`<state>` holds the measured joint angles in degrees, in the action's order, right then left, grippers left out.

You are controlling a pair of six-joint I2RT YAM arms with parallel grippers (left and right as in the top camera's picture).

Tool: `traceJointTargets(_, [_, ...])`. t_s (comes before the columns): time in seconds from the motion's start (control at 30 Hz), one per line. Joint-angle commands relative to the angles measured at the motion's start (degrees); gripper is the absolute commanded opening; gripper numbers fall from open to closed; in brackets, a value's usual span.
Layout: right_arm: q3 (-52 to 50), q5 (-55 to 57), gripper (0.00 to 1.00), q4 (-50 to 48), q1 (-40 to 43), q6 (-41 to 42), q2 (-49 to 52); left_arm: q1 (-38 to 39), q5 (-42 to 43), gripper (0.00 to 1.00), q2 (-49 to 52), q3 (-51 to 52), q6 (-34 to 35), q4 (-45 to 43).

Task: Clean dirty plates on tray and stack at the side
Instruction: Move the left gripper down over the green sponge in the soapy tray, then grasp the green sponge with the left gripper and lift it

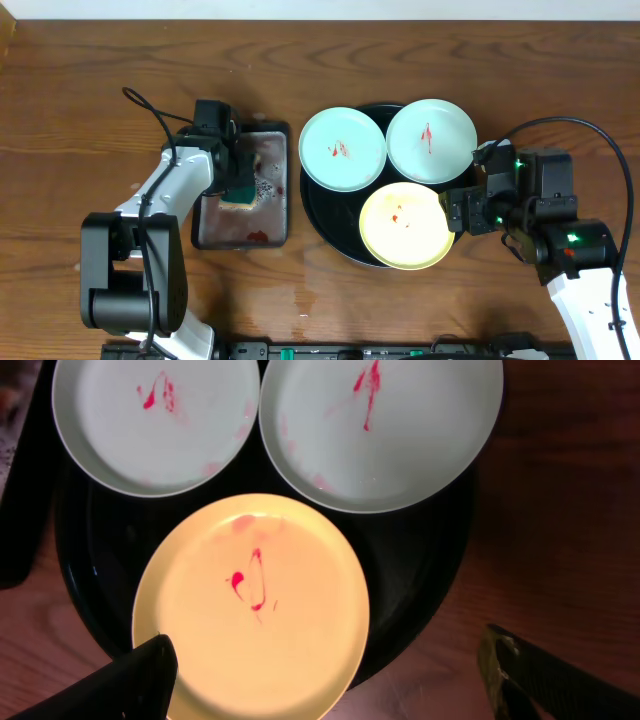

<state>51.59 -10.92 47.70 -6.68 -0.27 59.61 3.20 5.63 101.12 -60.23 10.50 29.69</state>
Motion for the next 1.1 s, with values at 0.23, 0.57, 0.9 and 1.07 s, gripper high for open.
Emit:
traceJointTargets(0.23, [1.01,-0.52,0.93,-0.13,-0.55,-0.59,-0.02,0.13,-0.33,0.43,2.29,1.95,-0.35,-0.39])
traceJointTargets(0.57, [1.01,-0.52,0.93,-0.02,-0.55,-0.57,-0.02,0.13,1.40,0.22,2.86,2.05,-0.35,0.50])
traceJointTargets(0.9, [1.01,-0.52,0.93,0.15,-0.55,-0.59,-0.02,0.09,4.26,0.08,2.80,1.90,-0.37,1.05])
traceJointTargets(1.07, [1.01,-0.50,0.93,0.44,-0.55,-0.61,-0.02,0.09,4.33,0.07,2.47,1.16,-0.39,1.29])
